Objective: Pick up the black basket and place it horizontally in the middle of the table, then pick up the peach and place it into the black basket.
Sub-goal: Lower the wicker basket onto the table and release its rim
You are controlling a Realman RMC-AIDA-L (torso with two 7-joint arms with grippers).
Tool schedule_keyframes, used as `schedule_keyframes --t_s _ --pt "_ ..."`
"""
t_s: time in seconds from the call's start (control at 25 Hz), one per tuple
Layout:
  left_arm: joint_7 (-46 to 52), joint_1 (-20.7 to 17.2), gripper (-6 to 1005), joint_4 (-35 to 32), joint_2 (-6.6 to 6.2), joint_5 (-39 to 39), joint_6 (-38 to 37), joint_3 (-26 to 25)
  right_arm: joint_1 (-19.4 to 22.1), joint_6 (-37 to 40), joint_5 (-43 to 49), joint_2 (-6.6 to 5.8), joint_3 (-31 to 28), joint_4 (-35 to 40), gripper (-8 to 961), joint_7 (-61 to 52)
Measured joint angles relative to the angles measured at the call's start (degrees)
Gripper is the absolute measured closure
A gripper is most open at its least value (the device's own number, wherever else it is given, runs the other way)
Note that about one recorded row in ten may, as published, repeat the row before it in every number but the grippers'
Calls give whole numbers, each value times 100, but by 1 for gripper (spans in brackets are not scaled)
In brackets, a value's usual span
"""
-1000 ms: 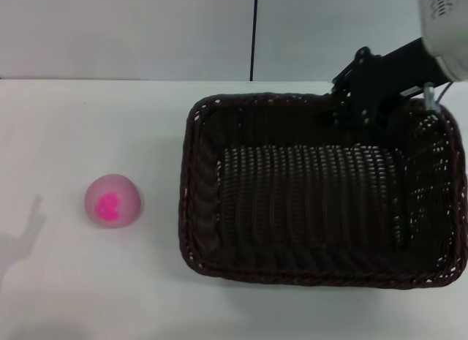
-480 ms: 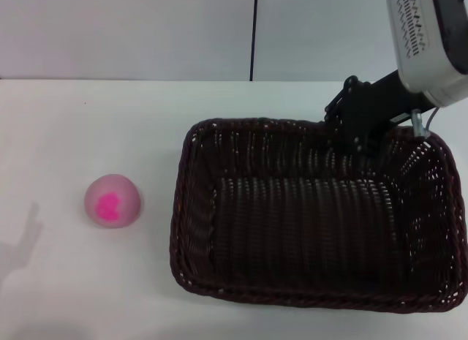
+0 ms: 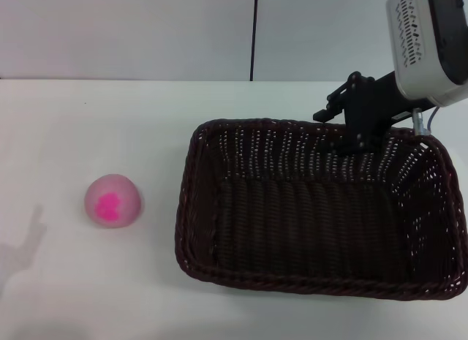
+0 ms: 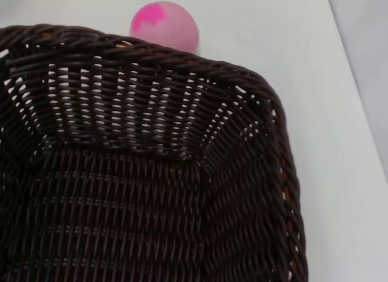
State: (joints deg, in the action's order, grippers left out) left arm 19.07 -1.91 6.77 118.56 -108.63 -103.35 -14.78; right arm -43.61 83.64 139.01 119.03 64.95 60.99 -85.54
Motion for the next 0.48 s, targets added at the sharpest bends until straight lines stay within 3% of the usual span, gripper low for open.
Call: schedule_keyframes --t_s 0.2,0.36,0.48 --pt "15 2 155 0 -2 0 -1 11 147 48 -91 14 0 252 472 -4" --pt "41 34 155 -4 -22 -1 -1 23 327 240 -457 5 -8 535 413 -7" --pt "335 78 155 -159 -47 -5 -23 100 830 654 -1322 -12 -84 1370 398 -89"
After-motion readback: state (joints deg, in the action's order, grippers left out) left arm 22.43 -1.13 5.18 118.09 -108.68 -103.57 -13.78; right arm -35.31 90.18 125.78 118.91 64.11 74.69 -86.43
